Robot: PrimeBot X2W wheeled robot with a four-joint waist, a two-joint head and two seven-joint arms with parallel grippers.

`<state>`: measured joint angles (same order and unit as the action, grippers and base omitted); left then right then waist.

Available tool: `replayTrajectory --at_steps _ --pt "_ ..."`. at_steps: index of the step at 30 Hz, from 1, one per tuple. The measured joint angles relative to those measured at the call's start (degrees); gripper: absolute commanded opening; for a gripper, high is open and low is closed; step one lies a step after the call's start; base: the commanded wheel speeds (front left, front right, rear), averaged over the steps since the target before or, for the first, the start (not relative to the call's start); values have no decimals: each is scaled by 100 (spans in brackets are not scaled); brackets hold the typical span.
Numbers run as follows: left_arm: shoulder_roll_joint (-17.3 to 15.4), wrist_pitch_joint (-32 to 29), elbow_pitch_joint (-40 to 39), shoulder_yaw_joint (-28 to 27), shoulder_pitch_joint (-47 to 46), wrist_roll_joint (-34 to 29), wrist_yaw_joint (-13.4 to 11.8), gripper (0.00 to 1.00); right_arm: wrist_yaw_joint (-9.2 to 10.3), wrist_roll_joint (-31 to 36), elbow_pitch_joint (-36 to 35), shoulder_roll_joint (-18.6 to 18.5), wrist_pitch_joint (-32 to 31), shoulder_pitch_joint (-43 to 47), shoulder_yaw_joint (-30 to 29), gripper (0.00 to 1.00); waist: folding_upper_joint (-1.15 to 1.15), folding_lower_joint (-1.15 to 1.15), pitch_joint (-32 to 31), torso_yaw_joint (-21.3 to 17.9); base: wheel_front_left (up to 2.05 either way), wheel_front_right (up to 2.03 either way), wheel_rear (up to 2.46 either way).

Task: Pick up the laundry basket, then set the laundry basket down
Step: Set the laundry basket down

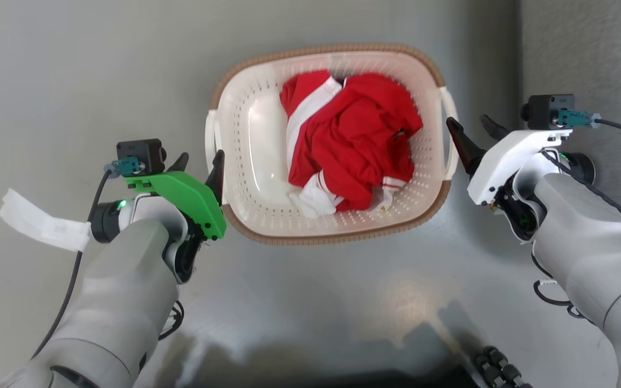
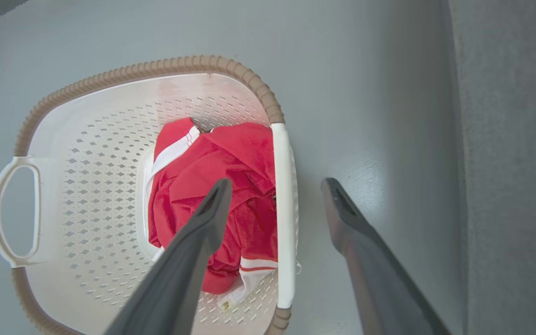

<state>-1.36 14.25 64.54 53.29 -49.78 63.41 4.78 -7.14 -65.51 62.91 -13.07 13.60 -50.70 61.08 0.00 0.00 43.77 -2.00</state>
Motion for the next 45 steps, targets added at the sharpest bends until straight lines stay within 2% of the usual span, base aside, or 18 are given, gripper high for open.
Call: replayTrajectory --at_steps 14,21,26,32,36,42,45 --pt "-3 0 -255 -419 344 -191 59 100 0 146 -13 -63 52 282 -10 100 0 0 -1112 -37 0 0 0" --pt "-300 0 -703 -895 522 -687 32 100 0 432 -587 -238 58 294 -754 100 0 0 -1768 -3 0 0 0" --pt "-409 0 -1152 -1252 803 -1009 -78 100 13 786 -1016 -380 74 352 -1270 100 0 0 -2182 10 0 0 0" --pt "-439 0 -1788 -1605 1135 -1567 -204 100 180 1263 -1661 -578 81 862 -2025 100 0 0 -2676 50 0 0 0" --pt "-523 0 -2237 -1898 1422 -1931 -364 100 311 1607 -2051 -576 82 1246 -2312 100 0 0 -3001 93 0 0 0" --pt "-579 2 -2962 -2316 1801 -2413 -587 100 408 2101 -2671 -570 82 1677 -2692 100 0 0 -3428 161 0 0 0" --pt "-602 3 -3289 -2537 2049 -2628 -684 100 539 2285 -2927 -555 83 1911 -2920 100 0 0 -3607 193 0 0 0"
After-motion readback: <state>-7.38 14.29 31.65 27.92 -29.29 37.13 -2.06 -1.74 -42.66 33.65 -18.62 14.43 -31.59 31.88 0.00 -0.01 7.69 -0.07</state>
